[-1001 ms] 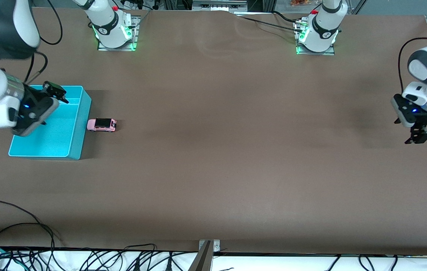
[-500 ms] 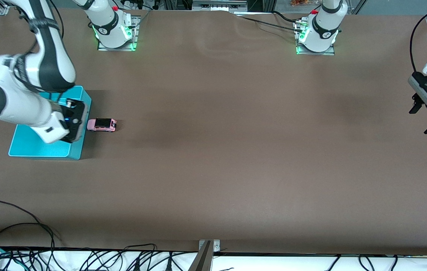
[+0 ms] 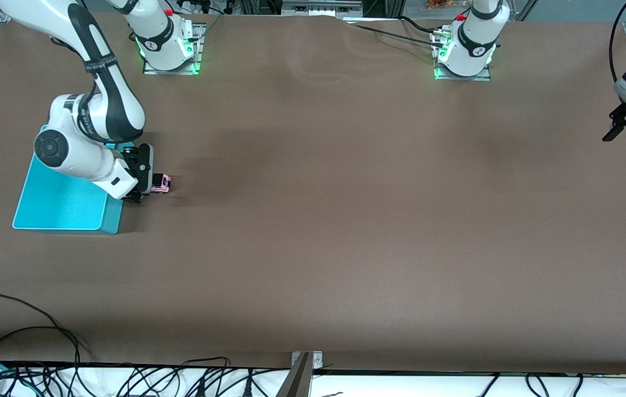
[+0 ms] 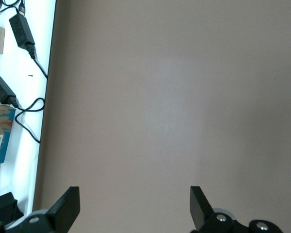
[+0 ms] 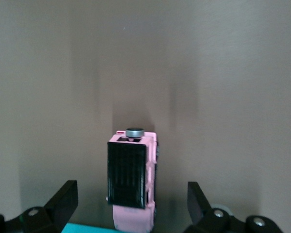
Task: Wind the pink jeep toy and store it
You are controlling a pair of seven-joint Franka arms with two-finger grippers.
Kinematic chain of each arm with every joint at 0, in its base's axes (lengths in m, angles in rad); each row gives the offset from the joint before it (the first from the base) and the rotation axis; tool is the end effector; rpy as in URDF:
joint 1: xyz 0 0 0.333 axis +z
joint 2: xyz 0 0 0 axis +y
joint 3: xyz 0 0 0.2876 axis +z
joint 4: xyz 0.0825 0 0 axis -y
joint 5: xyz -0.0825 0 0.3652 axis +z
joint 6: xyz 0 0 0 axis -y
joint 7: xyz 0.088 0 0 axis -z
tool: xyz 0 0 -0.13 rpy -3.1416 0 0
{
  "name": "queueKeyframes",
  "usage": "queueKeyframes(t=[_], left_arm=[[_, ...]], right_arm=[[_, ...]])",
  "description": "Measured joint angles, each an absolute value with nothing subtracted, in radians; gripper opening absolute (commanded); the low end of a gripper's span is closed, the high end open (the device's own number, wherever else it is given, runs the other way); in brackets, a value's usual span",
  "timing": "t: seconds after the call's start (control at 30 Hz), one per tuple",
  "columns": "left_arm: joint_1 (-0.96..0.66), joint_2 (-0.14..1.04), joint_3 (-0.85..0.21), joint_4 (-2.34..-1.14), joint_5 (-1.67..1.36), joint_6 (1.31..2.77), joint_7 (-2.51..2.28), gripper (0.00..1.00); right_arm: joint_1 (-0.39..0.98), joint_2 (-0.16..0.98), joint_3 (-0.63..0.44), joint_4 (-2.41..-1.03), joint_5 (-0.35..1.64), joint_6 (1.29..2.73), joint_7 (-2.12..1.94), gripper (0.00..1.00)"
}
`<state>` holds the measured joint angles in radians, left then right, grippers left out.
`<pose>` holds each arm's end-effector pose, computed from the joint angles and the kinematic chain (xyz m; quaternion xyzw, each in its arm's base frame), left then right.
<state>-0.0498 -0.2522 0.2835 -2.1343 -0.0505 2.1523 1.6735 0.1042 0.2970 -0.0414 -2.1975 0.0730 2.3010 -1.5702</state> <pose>0.4877 0.1200 0.4920 -0.7517 0.6441 -0.1219 0.0718 0.5094 0.0341 0.1979 -0.7006 -0.7068 0.0575 0.0794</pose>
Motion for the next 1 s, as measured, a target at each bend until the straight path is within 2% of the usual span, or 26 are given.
queueKeyframes(t=[0.2, 0.33, 0.5, 0.57, 0.83, 1.0], left_arm=[[-0.055, -0.252, 0.210, -2.037, 0.001, 1.986, 1.454, 1.00], [-0.057, -0.252, 0.142, -1.972, 0.036, 1.877, 1.289, 1.00], [-0.064, -0.245, 0.073, -1.892, 0.064, 1.747, 1.095, 1.00], [-0.067, -0.235, 0.060, -1.858, 0.066, 1.697, 1.040, 1.00], [-0.085, -0.156, 0.050, -1.719, 0.067, 1.544, 0.860, 1.00], [-0.104, -0.099, 0.044, -1.651, 0.067, 1.503, 0.732, 1.00]], right_arm=[[0.098, 0.312, -0.046, -2.213, 0.073, 2.324, -1.574, 0.98], [0.093, 0.326, -0.050, -2.214, 0.073, 2.356, -1.576, 0.71], [0.092, 0.350, -0.052, -2.215, 0.073, 2.390, -1.577, 0.30], [0.092, 0.356, -0.052, -2.215, 0.073, 2.392, -1.577, 0.20], [0.095, 0.344, -0.047, -2.208, 0.073, 2.392, -1.577, 0.17], [0.096, 0.319, -0.040, -2.181, 0.074, 2.371, -1.577, 0.17]])
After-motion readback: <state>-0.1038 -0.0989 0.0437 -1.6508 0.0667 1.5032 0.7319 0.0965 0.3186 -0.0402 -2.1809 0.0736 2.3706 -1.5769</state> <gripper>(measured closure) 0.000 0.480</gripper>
